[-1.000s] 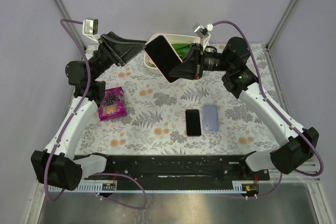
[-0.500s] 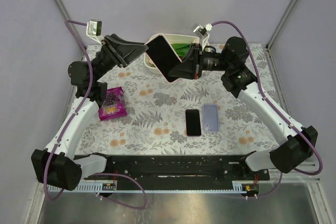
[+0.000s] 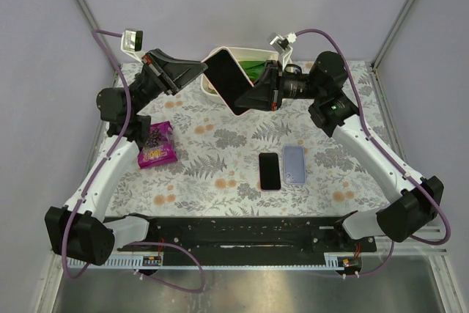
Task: Take the phone out of the phone case
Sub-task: Remove the phone case from the phone.
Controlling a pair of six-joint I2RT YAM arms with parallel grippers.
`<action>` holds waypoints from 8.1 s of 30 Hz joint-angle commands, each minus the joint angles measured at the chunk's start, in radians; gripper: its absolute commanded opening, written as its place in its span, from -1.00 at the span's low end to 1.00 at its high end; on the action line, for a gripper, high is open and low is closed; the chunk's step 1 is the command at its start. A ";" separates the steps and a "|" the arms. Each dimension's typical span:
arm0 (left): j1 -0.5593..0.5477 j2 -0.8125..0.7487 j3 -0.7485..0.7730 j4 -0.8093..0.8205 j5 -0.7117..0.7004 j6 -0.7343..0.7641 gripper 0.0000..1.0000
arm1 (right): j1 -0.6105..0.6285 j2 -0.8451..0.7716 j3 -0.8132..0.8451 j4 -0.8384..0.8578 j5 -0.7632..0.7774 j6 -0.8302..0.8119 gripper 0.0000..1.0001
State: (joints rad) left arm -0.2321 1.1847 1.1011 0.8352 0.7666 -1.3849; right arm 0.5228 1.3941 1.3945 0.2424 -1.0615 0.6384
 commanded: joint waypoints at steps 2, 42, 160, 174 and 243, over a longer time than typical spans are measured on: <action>-0.003 -0.010 -0.027 0.163 -0.039 -0.109 -1.00 | -0.003 -0.026 0.005 0.081 0.003 -0.011 -1.00; 0.037 0.029 -0.168 0.055 0.007 -0.623 -1.00 | 0.172 -0.007 0.239 -0.764 0.047 -0.902 -1.00; -0.357 0.096 0.576 -2.021 0.427 2.134 -1.00 | 0.161 -0.113 -0.066 -0.815 -0.232 -0.855 -1.00; -0.389 0.139 0.611 -2.039 0.402 2.221 -1.00 | 0.163 -0.122 -0.124 -0.617 -0.314 -0.655 -1.00; -0.168 -0.022 0.520 -1.562 0.232 1.544 0.79 | 0.164 -0.193 -0.114 -0.762 0.124 -0.818 -1.00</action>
State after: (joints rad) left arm -0.4099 1.1694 1.6302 -0.9993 0.9291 0.4915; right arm 0.6659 1.2346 1.2243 -0.5369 -1.0351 -0.1249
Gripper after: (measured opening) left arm 0.908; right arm 0.198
